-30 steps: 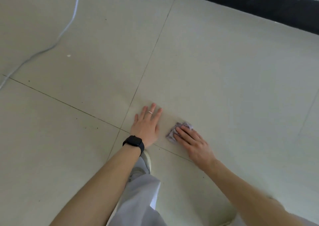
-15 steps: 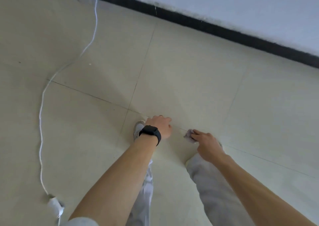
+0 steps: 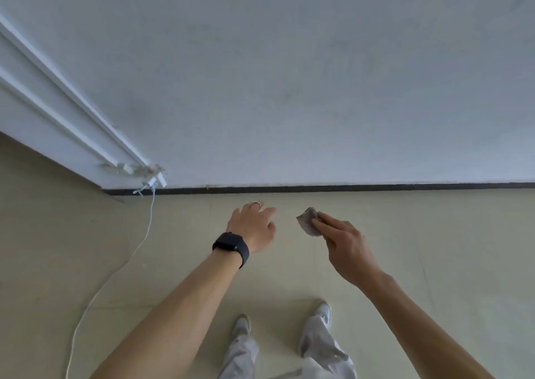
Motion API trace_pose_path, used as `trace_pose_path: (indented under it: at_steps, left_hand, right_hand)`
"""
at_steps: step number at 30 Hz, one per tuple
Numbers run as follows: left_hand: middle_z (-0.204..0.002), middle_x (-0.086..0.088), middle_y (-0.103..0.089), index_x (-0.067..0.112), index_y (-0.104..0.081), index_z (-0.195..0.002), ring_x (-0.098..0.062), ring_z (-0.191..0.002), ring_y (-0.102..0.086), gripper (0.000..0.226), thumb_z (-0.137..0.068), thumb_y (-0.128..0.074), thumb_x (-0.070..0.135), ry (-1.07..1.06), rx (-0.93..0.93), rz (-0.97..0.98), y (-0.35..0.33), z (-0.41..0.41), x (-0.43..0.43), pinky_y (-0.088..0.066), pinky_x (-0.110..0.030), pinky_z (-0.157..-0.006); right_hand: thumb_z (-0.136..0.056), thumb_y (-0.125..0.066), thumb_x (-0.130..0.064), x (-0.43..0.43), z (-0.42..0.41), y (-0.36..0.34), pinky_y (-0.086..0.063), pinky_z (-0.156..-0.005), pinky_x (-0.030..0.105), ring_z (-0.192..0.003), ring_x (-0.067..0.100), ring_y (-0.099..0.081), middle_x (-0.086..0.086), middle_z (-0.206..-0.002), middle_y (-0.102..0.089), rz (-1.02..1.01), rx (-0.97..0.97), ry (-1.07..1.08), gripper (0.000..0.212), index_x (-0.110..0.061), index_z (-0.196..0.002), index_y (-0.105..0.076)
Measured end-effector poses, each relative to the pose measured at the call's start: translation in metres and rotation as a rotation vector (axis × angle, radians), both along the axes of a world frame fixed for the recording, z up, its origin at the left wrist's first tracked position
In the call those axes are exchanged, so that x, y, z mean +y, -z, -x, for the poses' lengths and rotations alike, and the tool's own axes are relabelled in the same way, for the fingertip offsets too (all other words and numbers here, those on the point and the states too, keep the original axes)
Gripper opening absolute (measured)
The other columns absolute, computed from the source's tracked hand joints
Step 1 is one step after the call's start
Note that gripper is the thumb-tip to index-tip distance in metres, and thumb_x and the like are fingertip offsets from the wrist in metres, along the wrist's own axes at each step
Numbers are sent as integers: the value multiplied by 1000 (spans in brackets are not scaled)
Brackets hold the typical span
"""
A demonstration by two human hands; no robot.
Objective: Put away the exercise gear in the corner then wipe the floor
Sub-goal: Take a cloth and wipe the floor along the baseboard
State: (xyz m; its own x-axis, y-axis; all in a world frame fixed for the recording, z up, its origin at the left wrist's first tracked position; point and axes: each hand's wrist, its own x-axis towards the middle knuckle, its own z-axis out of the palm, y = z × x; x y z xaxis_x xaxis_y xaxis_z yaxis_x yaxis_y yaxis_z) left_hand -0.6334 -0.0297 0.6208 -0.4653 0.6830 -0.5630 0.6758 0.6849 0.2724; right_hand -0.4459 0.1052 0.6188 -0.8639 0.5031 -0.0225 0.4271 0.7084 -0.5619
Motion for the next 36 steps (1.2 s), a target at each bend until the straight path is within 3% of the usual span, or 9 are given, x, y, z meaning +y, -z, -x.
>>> trace_pose_path:
  at_steps: [2,9,15,20,22,25,32,36]
  left_hand:
    - [-162,-3,-25,30,-34,-151,-22,-148,-21,50,-101,-34,34,92,45,-113,-44,4,18,-22,-40,-118]
    - [-159,0,-31,33,-35,-151,-16,-148,-21,49,-102,-38,36,415,175,-422,-173,-22,70,-24,-37,-118]
    - [-158,1,-35,35,-36,-150,-16,-147,-24,49,-101,-41,36,692,213,-599,-249,-107,140,-25,-36,-118]
    - [-158,2,-33,35,-34,-151,-15,-147,-23,50,-102,-40,35,879,202,-661,-290,-224,190,-24,-33,-117]
    - [-157,3,-34,35,-35,-151,-14,-147,-23,50,-101,-41,36,948,169,-698,-303,-282,207,-23,-32,-116]
    - [-154,4,-41,34,-41,-148,-12,-146,-26,50,-99,-45,40,1037,121,-773,-320,-365,227,-21,-29,-116]
    - [-145,8,-51,33,-50,-141,-14,-139,-38,46,-97,-47,45,1195,63,-904,-339,-546,259,-29,-31,-114]
    - [-143,8,-53,35,-51,-140,-16,-133,-44,46,-96,-46,48,1292,40,-903,-337,-639,286,-35,-35,-111]
  right_hand:
    - [-84,-65,13,-2,-11,-40,-58,-85,41,-106,29,-66,-2,-133,-64,-38,111,131,50,-16,-125,-70]
    - [-94,-61,-1,-28,-83,-166,-51,-86,20,-102,8,-62,-24,-130,-61,-178,352,446,45,-24,-132,-64]
    - [-90,-67,-3,-27,-177,-236,-41,-89,7,-99,2,-61,-25,-122,-62,-396,440,727,42,-23,-127,-68]
    - [-90,-69,-4,-28,-289,-269,-46,-85,15,-96,8,-64,-17,-111,-70,-509,425,984,31,-21,-116,-74]
    - [-91,-68,-7,-30,-340,-279,-45,-85,11,-95,7,-64,-17,-109,-71,-538,421,1067,29,-21,-116,-74]
    - [-92,-67,-11,-31,-418,-292,-49,-82,18,-92,6,-64,-20,-105,-70,-584,408,1159,27,-23,-116,-74]
    - [-90,-70,-8,-36,-595,-314,-46,-83,18,-91,13,-66,-13,-109,-72,-752,311,1381,28,-19,-114,-75]
    - [-90,-70,-9,-35,-678,-317,-53,-84,29,-92,17,-68,-9,-109,-73,-799,278,1492,25,-18,-113,-75]
